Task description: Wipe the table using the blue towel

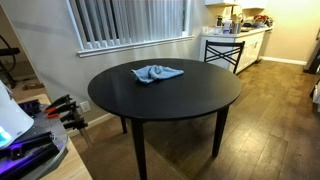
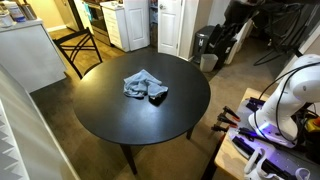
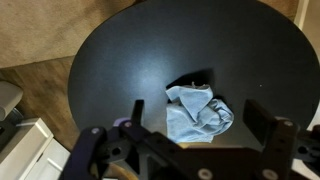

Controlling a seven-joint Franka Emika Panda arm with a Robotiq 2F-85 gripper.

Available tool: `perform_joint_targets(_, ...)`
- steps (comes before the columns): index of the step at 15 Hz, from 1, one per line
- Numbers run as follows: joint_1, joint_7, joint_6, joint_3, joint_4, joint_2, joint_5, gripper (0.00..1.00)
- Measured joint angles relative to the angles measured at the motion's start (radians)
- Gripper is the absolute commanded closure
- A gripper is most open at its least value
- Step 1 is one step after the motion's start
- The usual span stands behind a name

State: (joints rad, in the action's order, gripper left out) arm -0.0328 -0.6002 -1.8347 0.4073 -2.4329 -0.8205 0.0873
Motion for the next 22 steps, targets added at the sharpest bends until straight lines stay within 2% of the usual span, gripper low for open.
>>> perform_joint_targets(14,0.005,0.0,-0.006,0.0,0.008,0.007,-0.022,0.0)
perform_joint_targets(17,0.059,0.0,-0.115,-0.005,0.03,0.075,-0.083,0.0)
perform_joint_targets(22,0.195,-0.05,-0.415,-0.018,0.048,0.336,-0.209,0.0)
